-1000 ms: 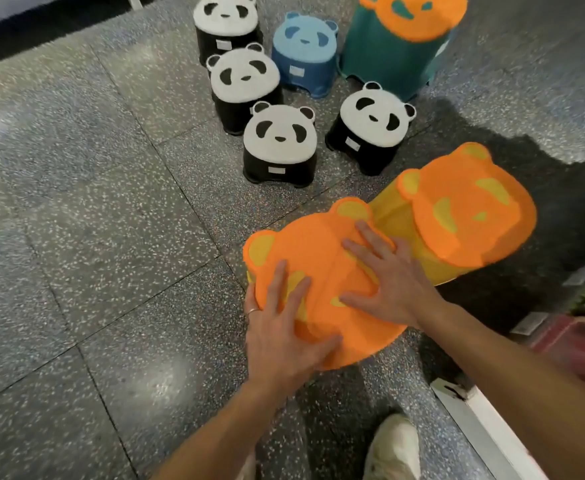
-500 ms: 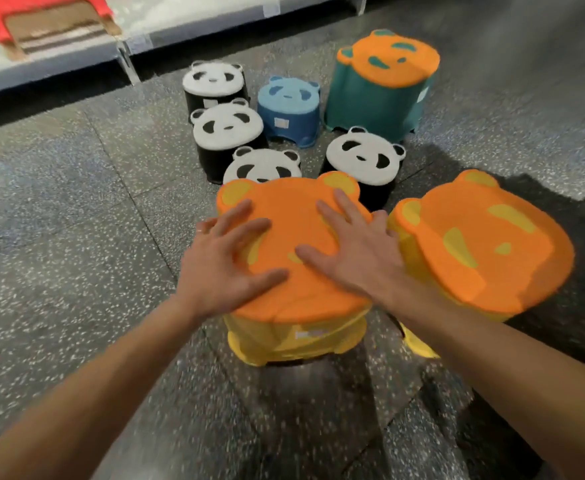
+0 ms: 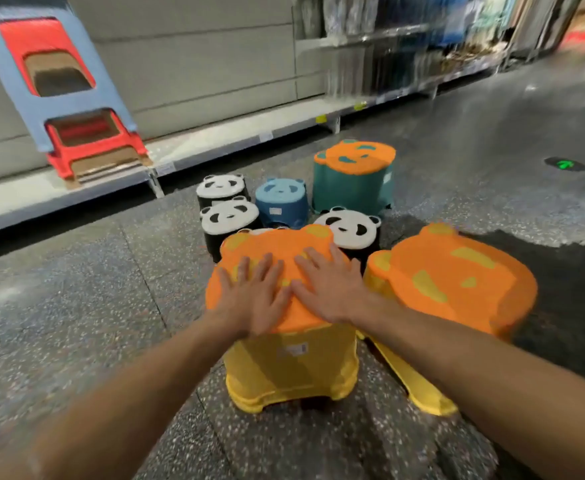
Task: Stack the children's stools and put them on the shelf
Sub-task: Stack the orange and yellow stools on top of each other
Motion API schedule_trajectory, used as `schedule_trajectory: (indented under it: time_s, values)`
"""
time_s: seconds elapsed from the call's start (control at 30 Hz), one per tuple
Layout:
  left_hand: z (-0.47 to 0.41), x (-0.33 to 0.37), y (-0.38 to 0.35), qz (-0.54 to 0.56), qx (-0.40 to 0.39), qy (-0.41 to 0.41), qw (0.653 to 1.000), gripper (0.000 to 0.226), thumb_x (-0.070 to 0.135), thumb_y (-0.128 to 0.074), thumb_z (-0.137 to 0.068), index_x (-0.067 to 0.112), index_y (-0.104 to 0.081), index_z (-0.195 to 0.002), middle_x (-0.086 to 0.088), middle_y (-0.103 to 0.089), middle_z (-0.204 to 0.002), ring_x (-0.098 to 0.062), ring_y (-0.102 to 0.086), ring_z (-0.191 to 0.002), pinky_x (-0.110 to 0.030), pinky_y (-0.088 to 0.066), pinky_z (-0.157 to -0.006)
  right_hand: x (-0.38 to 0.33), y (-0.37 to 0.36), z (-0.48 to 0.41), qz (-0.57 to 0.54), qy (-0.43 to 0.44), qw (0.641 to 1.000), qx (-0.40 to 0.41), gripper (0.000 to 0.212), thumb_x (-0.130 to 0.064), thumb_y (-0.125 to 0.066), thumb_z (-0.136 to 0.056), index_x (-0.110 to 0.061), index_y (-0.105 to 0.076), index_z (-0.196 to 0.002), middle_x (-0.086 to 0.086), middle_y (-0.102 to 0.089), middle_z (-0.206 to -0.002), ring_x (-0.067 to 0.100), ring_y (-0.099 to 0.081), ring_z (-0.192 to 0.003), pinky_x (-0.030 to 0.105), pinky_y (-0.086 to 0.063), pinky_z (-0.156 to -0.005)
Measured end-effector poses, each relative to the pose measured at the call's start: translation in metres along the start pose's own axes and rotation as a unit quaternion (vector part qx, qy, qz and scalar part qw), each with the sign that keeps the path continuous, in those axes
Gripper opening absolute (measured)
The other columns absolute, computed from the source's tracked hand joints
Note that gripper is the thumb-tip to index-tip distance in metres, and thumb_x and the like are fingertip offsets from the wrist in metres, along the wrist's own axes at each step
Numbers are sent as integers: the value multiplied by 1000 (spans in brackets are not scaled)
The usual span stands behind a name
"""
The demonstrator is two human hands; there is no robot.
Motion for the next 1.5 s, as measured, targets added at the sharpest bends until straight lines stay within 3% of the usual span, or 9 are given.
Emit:
schedule_trajectory:
  time_s: [0.13,0.33,0.57,0.73,0.83,1.13,1.3,1.4,1.5]
  values:
    - [-13,7,7,-15,0,-24,1000,67,62,-24,-107,36,-8,-167,5,2,-178,-40,-2,-162,-71,-5,-124,43,20,16,66,56,996,15,70,-68,-22,-100,-33,-16,-161,-1,-14,-171,37,-22,-151,63,-25,-114]
    - [-21,89,2,-10,6,-71,997,71,67,-27,-103,38,-10,-166,4,-2,-178,-45,-5,-160,-70,-7,-124,121,14,49,80,-20,995,63,68,-62,-24,-101,-32,-12,-161,3,-20,-169,40,-40,-137,59,-37,-103]
    - [-38,198,-22,-109,-18,-209,972,93,83,-38,-92,42,1,-165,6,-6,-177,-42,-11,-160,-75,-4,-121,239,8,75,73,-203,975,48,72,-67,-34,-98,-39,-14,-160,-2,-13,-171,43,-26,-147,64,-27,-113]
    - [-36,248,-35,-47,-119,-186,974,123,96,-55,-71,51,14,-162,13,21,-174,-54,0,-157,-78,-24,-116,263,4,84,-4,-263,965,23,85,-84,-36,-87,-47,-11,-160,-10,0,-172,49,-2,-153,80,-8,-110]
    - [-38,260,-58,-3,-99,-173,980,130,96,-60,-66,48,13,-163,10,26,-173,-53,15,-156,-84,-18,-113,276,1,83,-11,-274,962,-14,90,-92,-28,-81,-50,-9,-159,-12,0,-172,47,-1,-154,82,-14,-110]
    - [-68,241,-55,-14,-43,-277,960,123,67,-86,-66,46,-13,-163,14,-3,-175,-31,0,-162,-74,-29,-116,273,-2,104,21,-321,947,-5,88,-91,-25,-81,-49,-15,-158,-10,-13,-170,44,-16,-150,67,-23,-114]
    - [-94,218,-37,28,-72,-193,978,95,28,-73,-79,52,-28,-159,12,3,-176,-41,9,-160,-79,-15,-118,270,11,108,70,-277,958,-22,89,-92,-27,-82,-49,-9,-158,-4,-16,-170,48,-21,-148,68,-22,-113]
    - [-103,213,-37,164,-57,-141,975,89,37,-51,-62,52,-46,-150,1,1,-177,-41,10,-161,-61,-2,-128,281,5,99,-48,-286,956,-37,92,-89,-37,-82,-49,-6,-159,-12,1,-172,48,-12,-152,69,-20,-118]
    - [-106,216,-41,204,-64,-104,971,83,56,-60,-71,50,-45,-152,7,10,-176,-42,16,-159,-64,-2,-127,286,-6,90,-97,-276,955,-53,105,-98,-31,-71,-49,-6,-160,-12,5,-172,50,-17,-151,63,-22,-120]
Point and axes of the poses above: each hand's wrist, its own z-axis away from the middle knuckle, its own y-axis out of the back of the hand, x = y × z, the point moved 3 cm from there along -z, towards the middle knuckle
